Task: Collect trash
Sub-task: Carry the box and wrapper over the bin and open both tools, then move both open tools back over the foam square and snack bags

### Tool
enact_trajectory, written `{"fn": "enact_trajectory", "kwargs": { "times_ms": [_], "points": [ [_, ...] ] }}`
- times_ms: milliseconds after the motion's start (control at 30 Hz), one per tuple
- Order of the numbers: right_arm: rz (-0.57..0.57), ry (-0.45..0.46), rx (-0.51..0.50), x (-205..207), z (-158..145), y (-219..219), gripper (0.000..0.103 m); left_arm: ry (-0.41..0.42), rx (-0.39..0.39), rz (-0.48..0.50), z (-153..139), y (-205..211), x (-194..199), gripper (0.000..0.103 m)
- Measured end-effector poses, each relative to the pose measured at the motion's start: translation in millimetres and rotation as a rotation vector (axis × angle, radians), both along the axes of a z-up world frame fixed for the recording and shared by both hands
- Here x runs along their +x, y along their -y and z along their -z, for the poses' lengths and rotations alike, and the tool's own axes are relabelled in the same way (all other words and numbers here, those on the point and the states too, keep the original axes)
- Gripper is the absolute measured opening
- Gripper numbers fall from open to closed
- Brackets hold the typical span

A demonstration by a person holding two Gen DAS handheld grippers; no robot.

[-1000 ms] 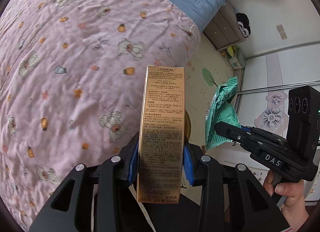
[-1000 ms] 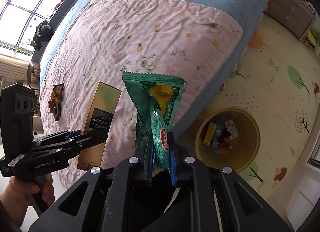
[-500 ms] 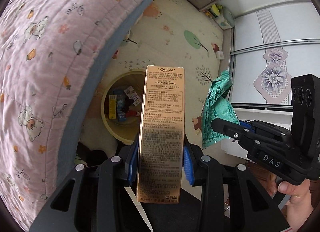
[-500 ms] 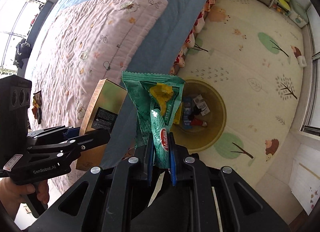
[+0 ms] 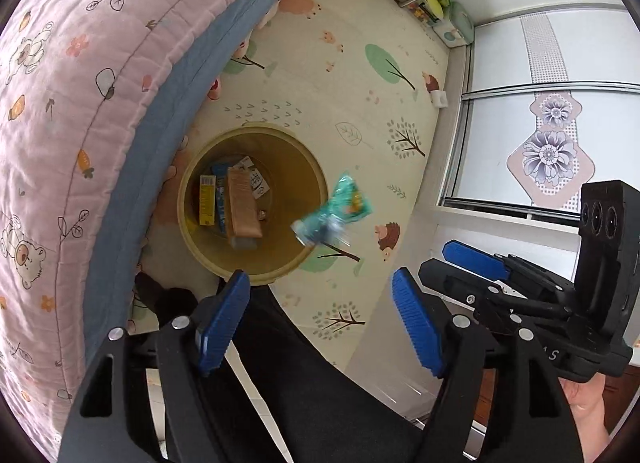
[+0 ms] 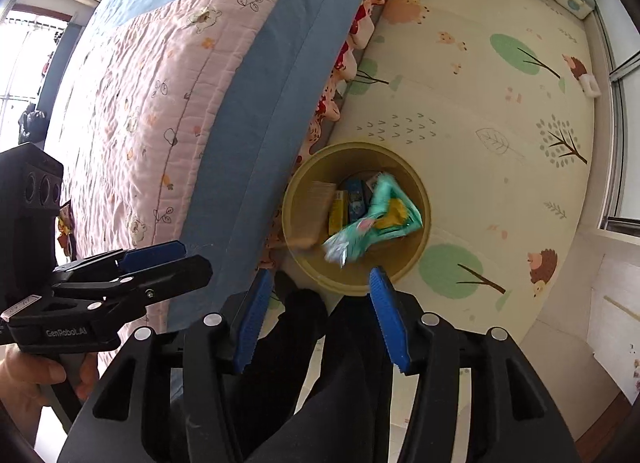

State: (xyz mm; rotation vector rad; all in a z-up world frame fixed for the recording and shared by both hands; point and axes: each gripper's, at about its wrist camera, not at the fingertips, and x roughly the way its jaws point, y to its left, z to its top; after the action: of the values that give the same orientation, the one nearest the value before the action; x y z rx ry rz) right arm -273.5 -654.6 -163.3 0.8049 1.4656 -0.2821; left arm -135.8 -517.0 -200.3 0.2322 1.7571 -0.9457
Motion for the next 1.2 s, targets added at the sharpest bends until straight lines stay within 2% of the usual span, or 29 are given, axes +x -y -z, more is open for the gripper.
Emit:
{"fn": "enact_trajectory", "kwargs": {
  "times_ms": [367,700,900,1200],
  "points": [
    [-0.047,0.018,-0.001,11.9,-6.5,-4.1,0.051,0.026,0.007,-0.064,-7.3,-15.1,7.3,0.074],
    [-0.144,0.083,0.011,52.0,-26.4,-28.0,0.051,0.125,-0.039,-0.162,-41.6,-55.9,23.5,0.075],
    [-0.269,0.138,0.024,99.7,-43.3,-68.9,0.051,0.171,-0.052,-0.274,-62.1,-107.1,41.4,0.075],
    [-0.457,0.203,0.044,179.6,-58.5,-166.3,0.051,0.228,-0.025,-0.495,-83.6,-224.7,81.9,0.076]
  ]
}}
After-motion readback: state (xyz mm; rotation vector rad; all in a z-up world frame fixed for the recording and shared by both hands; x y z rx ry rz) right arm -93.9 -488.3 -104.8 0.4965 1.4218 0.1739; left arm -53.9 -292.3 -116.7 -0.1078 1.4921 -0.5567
